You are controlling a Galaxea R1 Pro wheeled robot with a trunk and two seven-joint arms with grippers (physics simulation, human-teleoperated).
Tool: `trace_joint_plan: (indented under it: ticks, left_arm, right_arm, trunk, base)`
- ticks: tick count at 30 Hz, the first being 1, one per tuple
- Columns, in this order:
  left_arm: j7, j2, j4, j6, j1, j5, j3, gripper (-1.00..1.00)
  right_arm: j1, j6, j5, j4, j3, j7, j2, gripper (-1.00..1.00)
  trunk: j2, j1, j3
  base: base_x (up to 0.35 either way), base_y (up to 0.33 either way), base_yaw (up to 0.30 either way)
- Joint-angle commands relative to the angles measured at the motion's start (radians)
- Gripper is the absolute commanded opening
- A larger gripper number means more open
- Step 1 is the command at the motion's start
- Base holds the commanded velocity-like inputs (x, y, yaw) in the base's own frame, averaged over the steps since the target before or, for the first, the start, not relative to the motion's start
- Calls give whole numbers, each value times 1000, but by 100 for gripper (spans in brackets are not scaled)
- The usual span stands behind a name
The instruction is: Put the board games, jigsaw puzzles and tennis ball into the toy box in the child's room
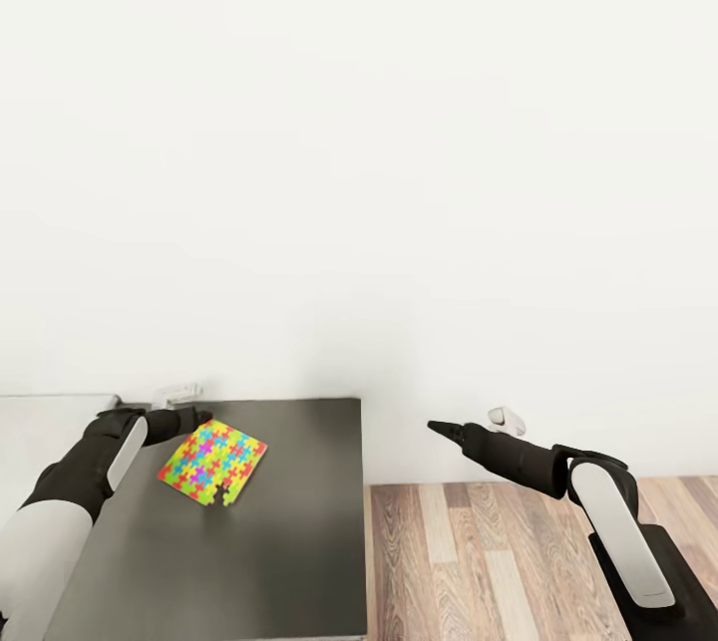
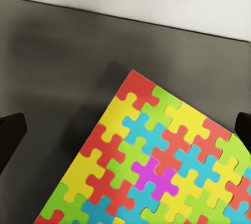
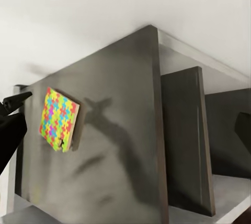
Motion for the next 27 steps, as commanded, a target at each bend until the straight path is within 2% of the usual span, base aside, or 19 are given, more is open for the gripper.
trace_joint_plan:
  ticks: [1, 9, 27]
  left_arm:
    - [-4, 0, -1, 6, -1, 0, 1, 100]
    - [-3, -2, -1, 8, -1, -1, -2, 100]
    - [-3, -2, -1, 8, -1, -1, -4, 100]
  right_arm:
    - [-1, 3, -4, -1, -1, -4, -1, 100]
    - [-1, 3, -4, -1, -1, -4, -1, 100]
    - [-1, 3, -4, -1, 1, -4, -1, 100]
  trunk:
    - [-2, 1, -4]
    - [-2, 1, -13]
    - [-2, 1, -15]
  base:
    - [-2, 0, 0]
    - [-77, -11, 0]
    - [-6, -1, 0]
